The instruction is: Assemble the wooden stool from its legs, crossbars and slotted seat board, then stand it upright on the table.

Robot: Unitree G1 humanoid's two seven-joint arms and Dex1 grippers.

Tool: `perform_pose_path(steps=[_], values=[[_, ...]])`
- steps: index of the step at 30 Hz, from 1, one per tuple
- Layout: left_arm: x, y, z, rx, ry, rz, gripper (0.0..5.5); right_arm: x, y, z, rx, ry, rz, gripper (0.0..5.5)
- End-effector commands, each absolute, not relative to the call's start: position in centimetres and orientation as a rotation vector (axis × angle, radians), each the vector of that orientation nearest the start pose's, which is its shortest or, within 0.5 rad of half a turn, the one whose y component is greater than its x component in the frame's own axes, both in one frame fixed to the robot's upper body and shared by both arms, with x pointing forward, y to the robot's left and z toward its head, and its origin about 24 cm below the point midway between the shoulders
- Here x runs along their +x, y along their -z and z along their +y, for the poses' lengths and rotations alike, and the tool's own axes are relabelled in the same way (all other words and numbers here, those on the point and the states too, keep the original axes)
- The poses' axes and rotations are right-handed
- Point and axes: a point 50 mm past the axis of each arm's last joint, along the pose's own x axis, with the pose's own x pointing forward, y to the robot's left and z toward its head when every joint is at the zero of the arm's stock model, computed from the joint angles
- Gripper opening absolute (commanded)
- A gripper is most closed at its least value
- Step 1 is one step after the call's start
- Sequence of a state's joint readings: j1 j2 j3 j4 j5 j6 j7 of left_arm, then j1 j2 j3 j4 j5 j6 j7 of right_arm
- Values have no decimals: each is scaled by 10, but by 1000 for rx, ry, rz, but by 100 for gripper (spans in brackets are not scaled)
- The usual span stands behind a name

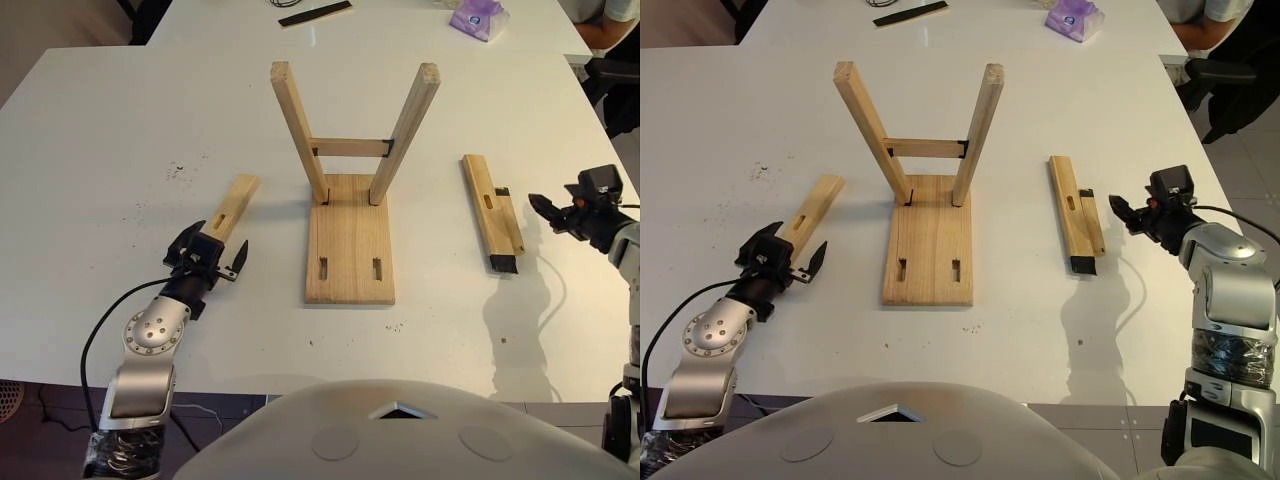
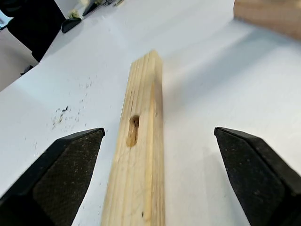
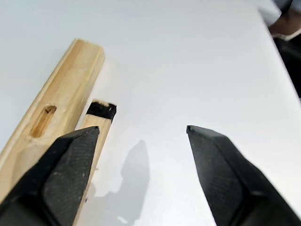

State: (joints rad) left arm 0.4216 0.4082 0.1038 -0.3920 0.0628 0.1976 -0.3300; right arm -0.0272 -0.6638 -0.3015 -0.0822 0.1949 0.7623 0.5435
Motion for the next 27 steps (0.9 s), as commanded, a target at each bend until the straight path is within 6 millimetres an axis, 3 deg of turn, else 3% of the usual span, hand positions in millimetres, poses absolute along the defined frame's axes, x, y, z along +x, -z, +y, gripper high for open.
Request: perform_pose_path(steps=[1, 6, 12, 15, 19, 25, 27], values=[[171, -50, 226, 458, 225, 279, 434, 224, -66, -297, -124, -153, 664, 343], [172, -52, 231, 464, 211, 283, 434, 215, -57, -290, -88, -154, 701, 343], [178, -47, 223, 457, 239, 282, 434, 203, -35, -285, -179, -183, 752, 343], [180, -49, 224, 459, 239, 276, 437, 198, -29, -284, -179, -192, 763, 305], [190, -60, 233, 485, 227, 226, 437, 195, -14, -279, -152, -177, 793, 242], [201, -107, 247, 547, 190, 90, 437, 183, -19, -277, -39, -169, 805, 154], [202, -111, 259, 585, 174, 102, 437, 184, -20, -276, 7, -151, 806, 130]])
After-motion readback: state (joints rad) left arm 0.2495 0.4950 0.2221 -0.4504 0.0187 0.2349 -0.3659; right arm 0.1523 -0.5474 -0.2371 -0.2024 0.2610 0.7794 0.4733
